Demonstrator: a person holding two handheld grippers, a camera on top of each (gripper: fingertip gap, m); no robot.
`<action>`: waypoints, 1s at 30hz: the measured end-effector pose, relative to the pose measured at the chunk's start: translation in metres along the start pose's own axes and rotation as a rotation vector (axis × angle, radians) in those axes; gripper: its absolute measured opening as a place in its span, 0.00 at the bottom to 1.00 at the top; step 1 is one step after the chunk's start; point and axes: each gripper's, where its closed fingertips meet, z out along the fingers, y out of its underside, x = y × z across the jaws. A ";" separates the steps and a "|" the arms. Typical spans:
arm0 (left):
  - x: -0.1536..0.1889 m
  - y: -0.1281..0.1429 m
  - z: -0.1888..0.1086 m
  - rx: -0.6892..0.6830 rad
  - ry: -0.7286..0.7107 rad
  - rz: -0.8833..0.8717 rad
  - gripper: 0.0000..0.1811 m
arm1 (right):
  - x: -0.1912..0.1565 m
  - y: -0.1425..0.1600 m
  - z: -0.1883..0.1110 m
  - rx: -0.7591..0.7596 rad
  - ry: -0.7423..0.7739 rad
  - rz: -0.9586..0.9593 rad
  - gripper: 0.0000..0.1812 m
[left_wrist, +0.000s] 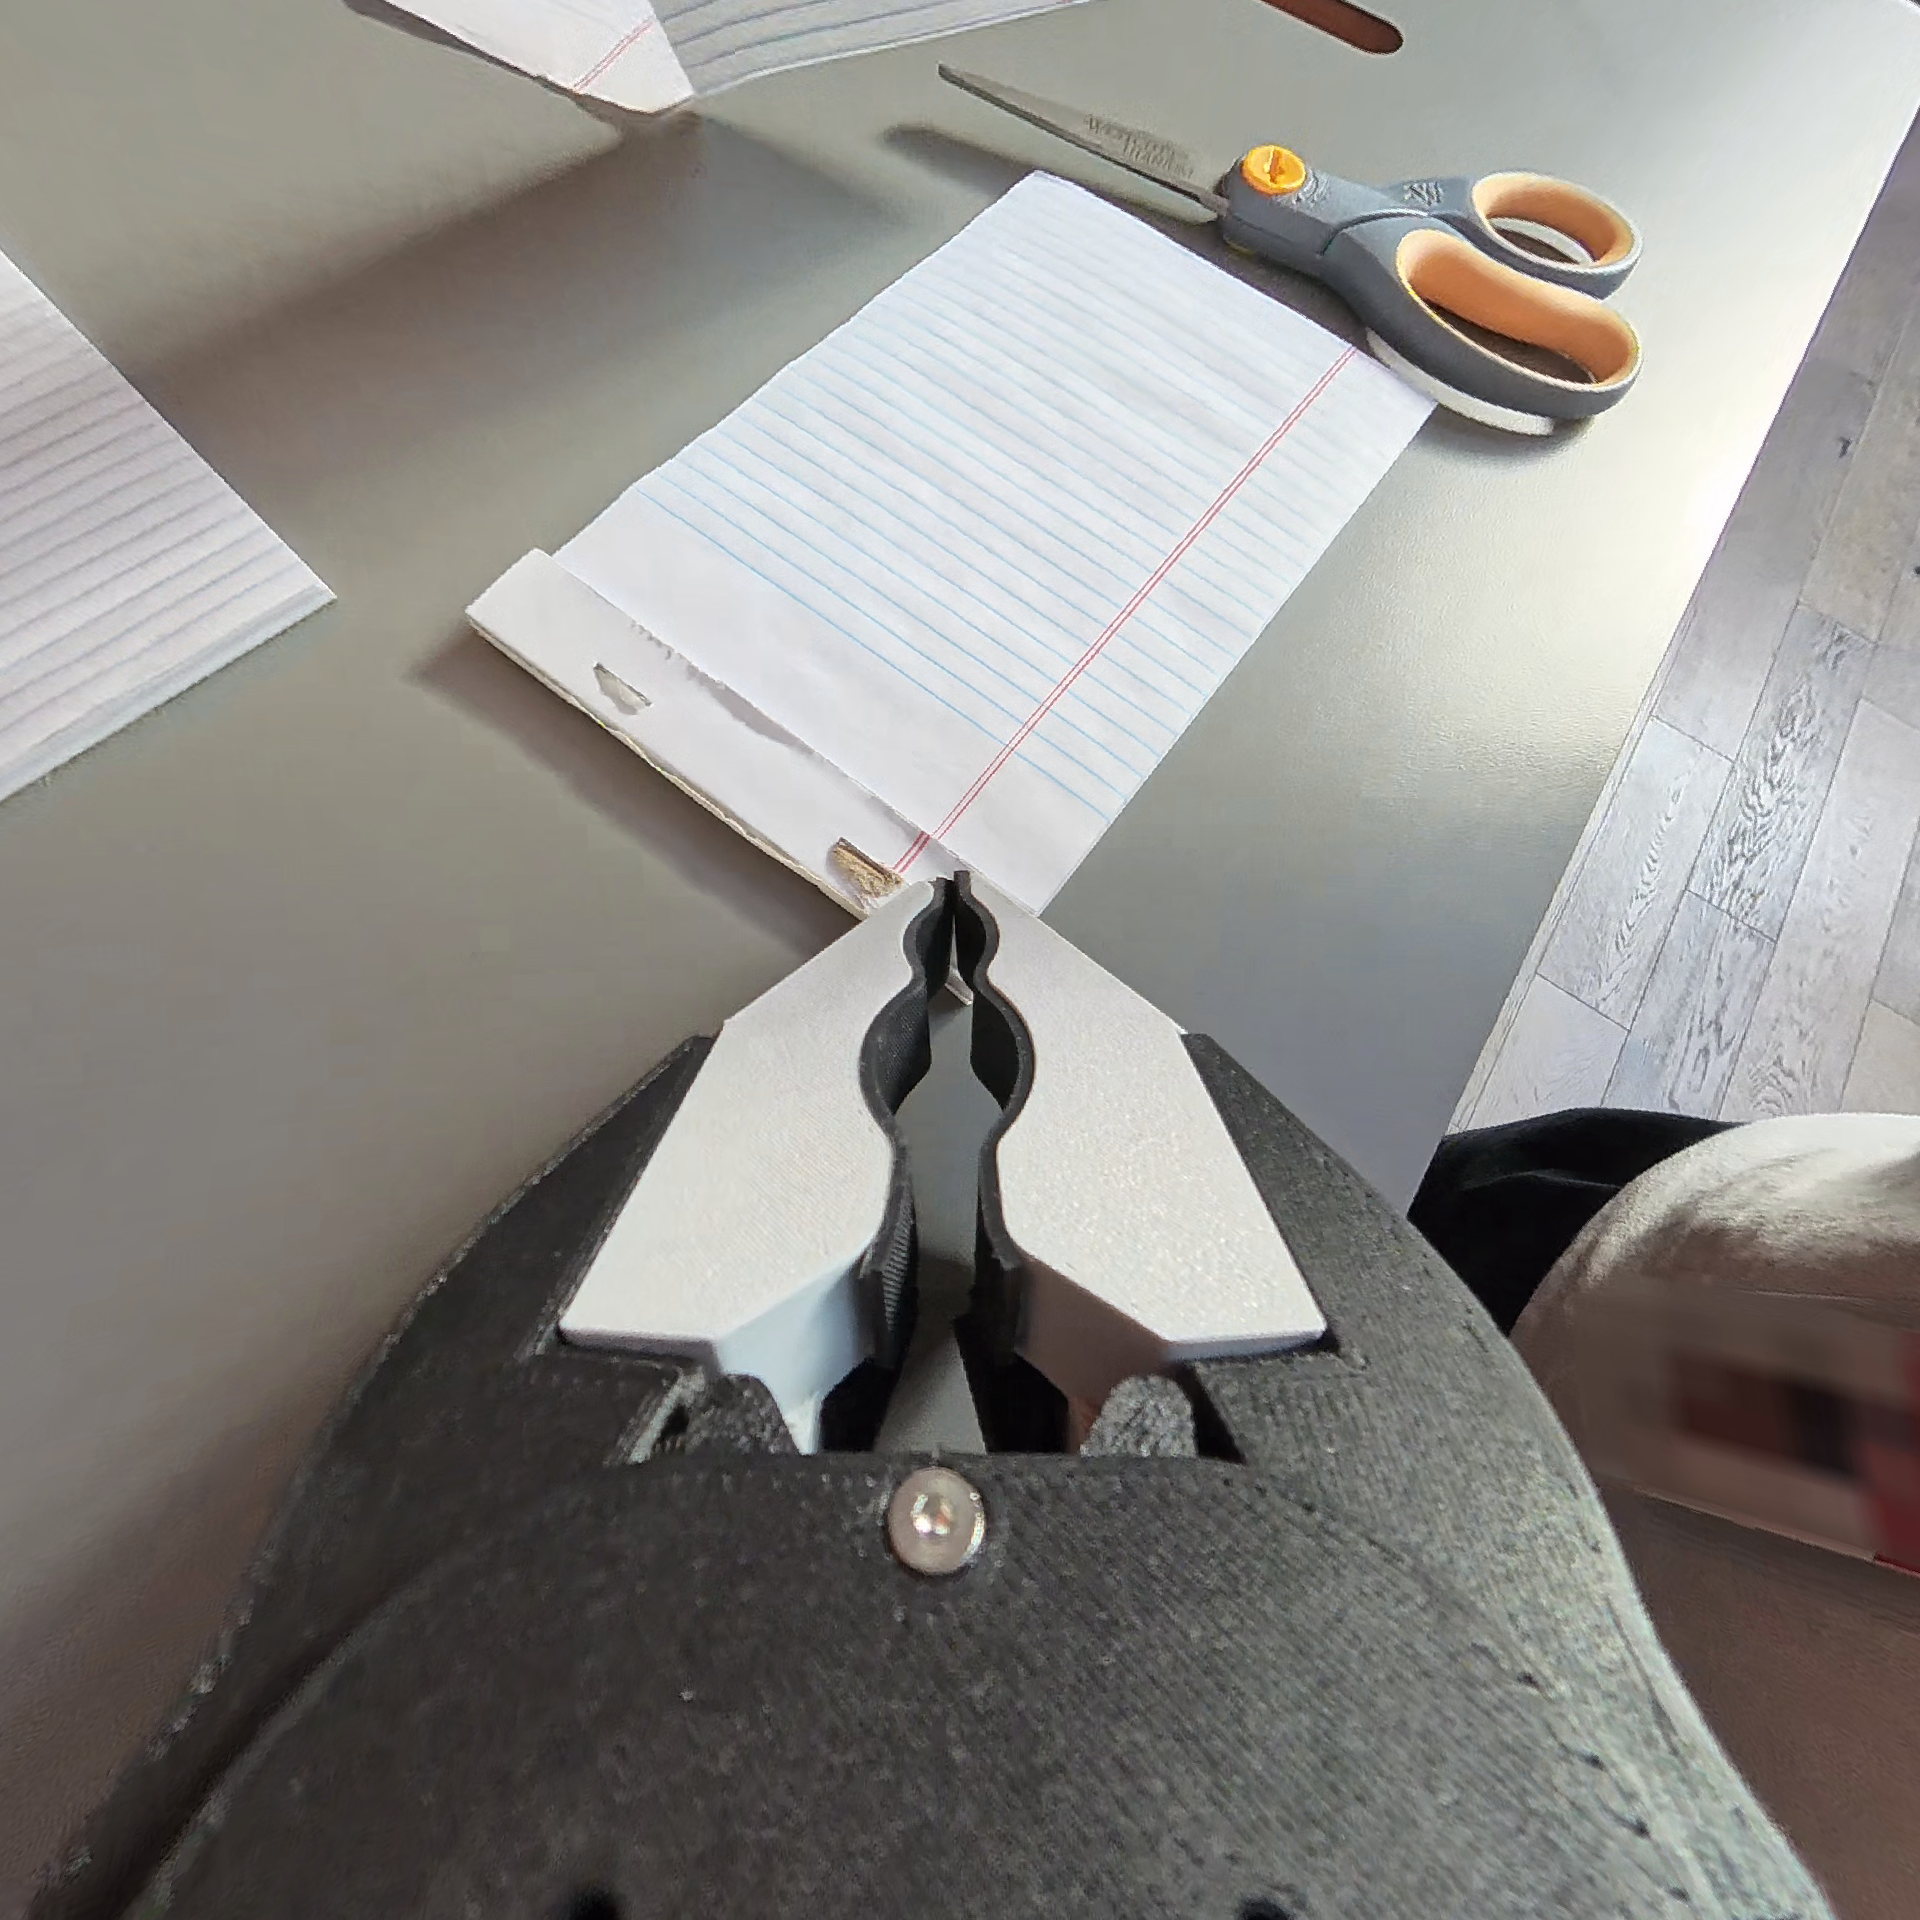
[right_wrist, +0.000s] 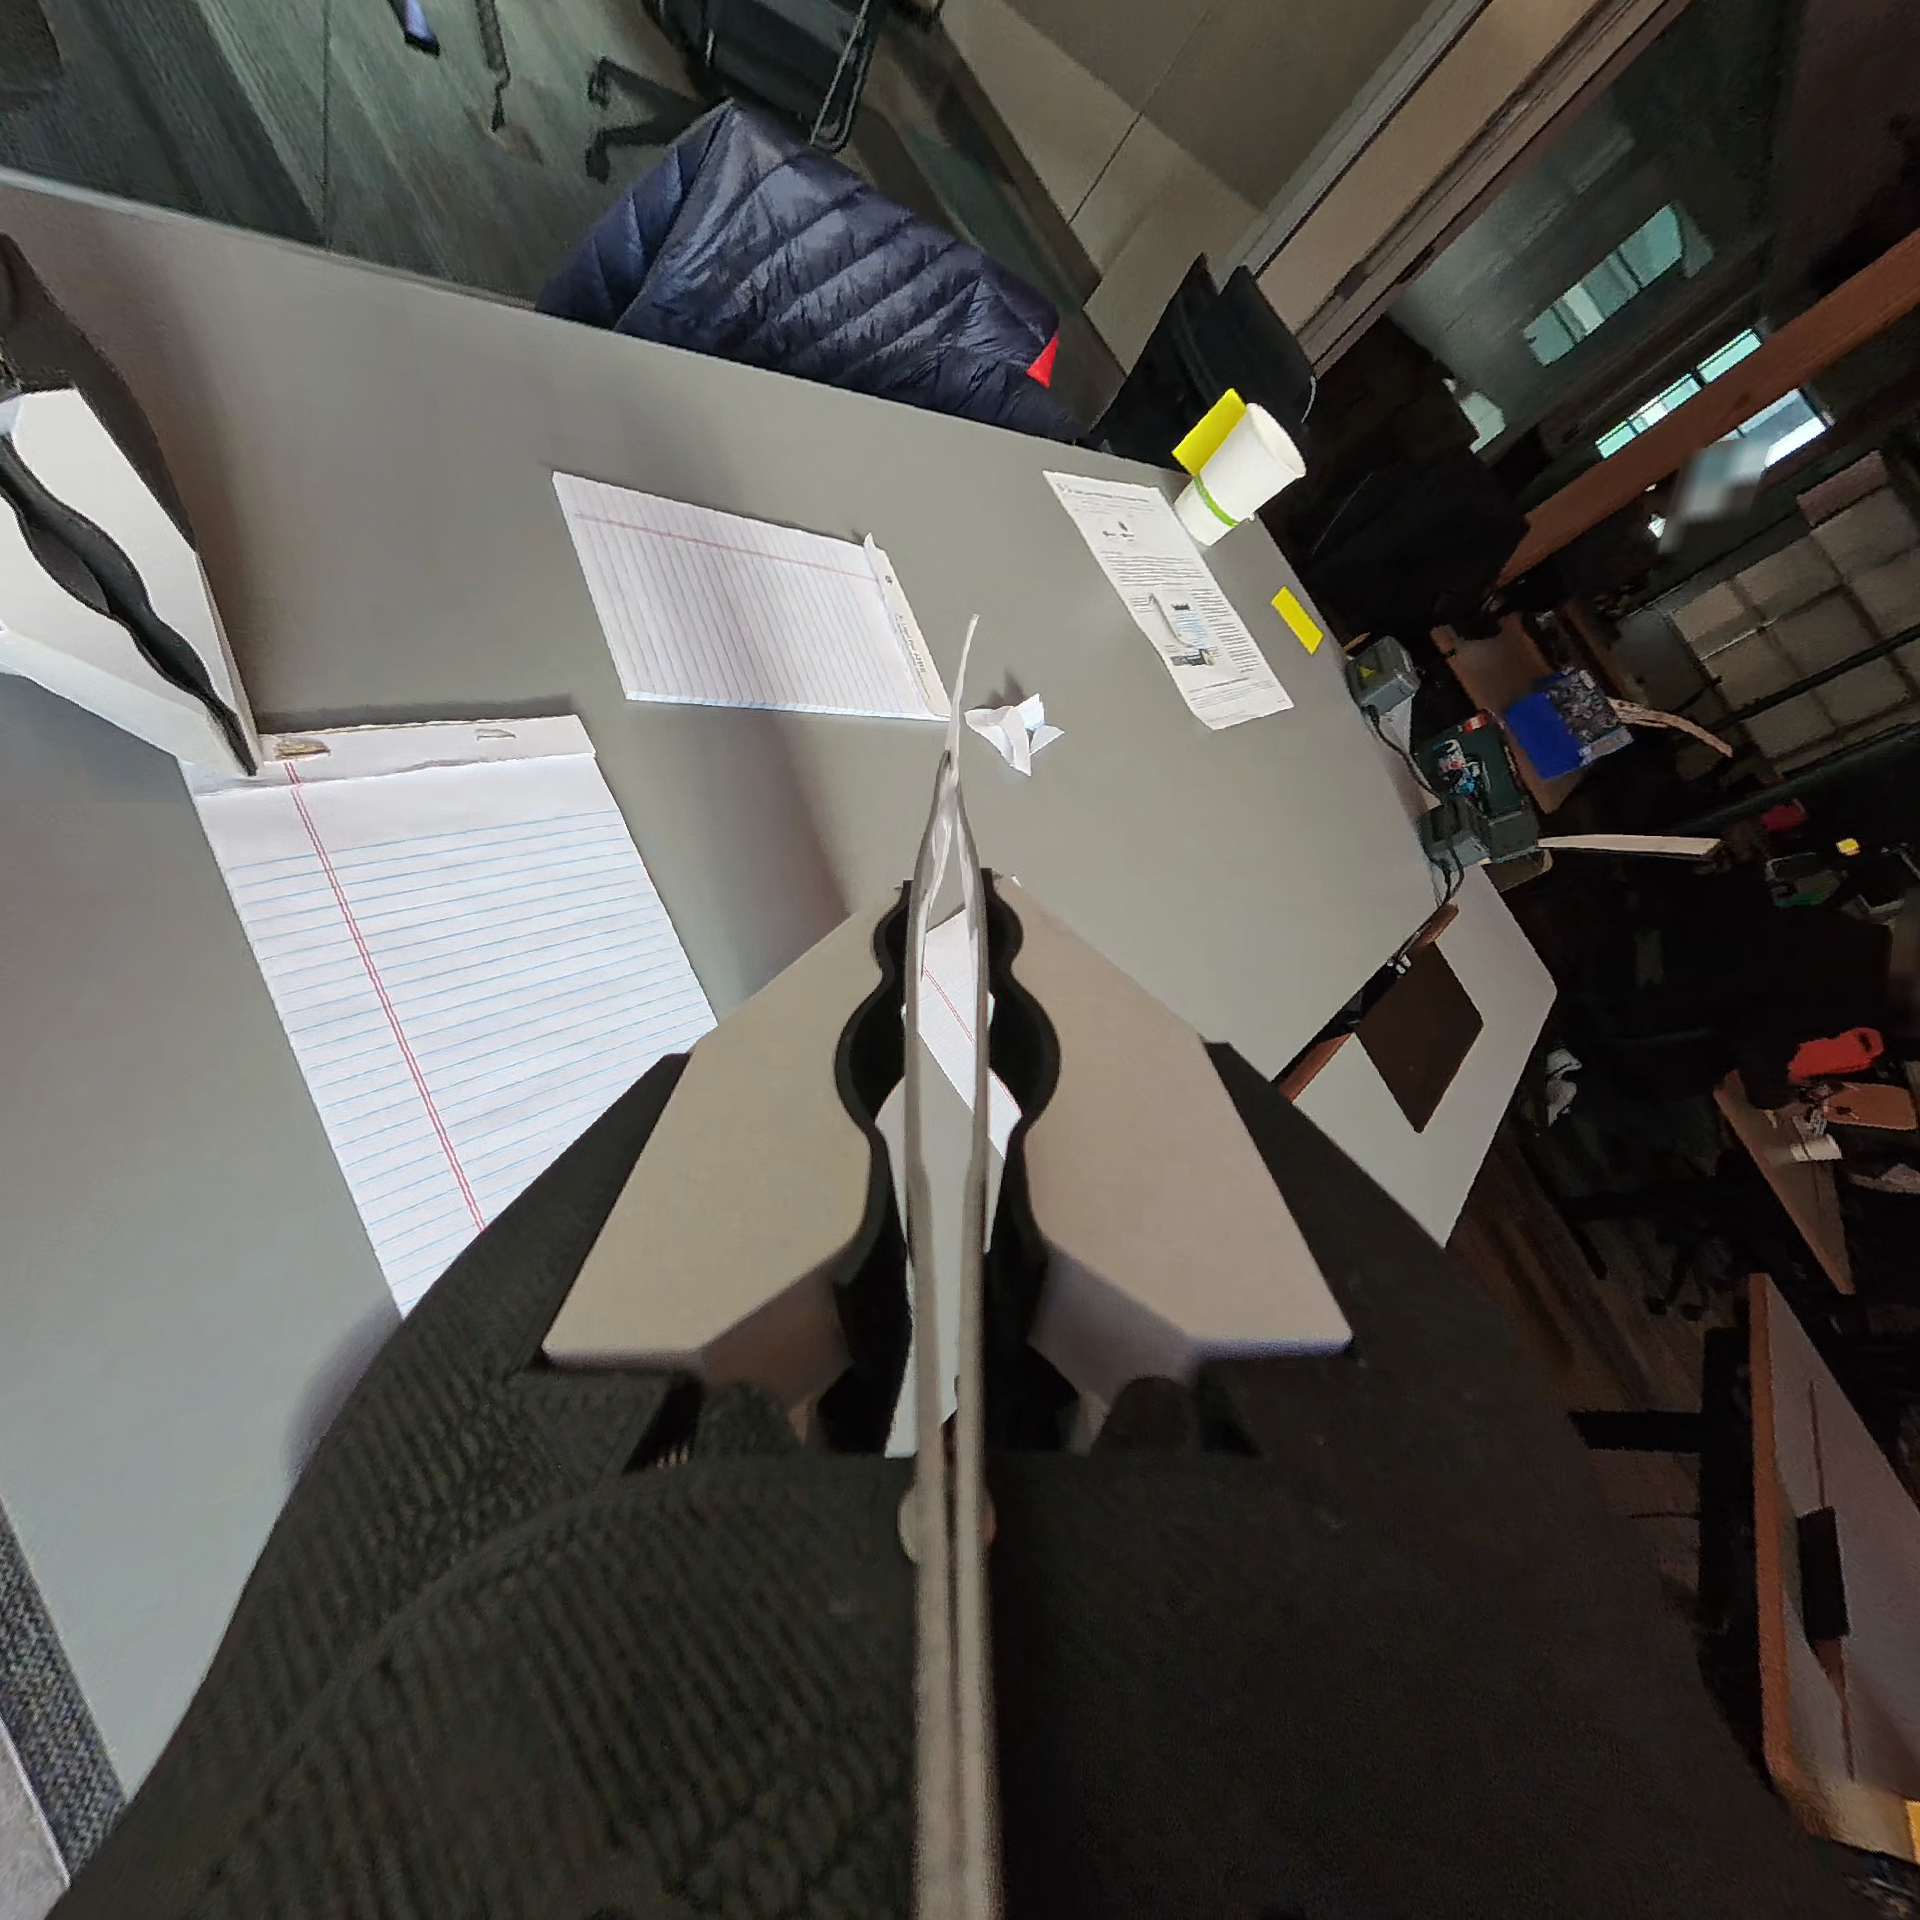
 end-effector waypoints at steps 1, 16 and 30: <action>0.000 0.000 0.000 0.001 -0.008 -0.006 0.00 | 0.003 0.003 -0.008 0.018 0.007 0.030 0.05; 0.076 -0.144 0.007 0.390 -0.053 -0.194 0.13 | 0.010 0.040 -0.072 0.296 -0.087 0.353 0.05; 0.060 -0.219 0.003 0.597 0.296 -0.508 0.20 | -0.025 0.040 -0.069 0.351 -0.093 -0.052 0.06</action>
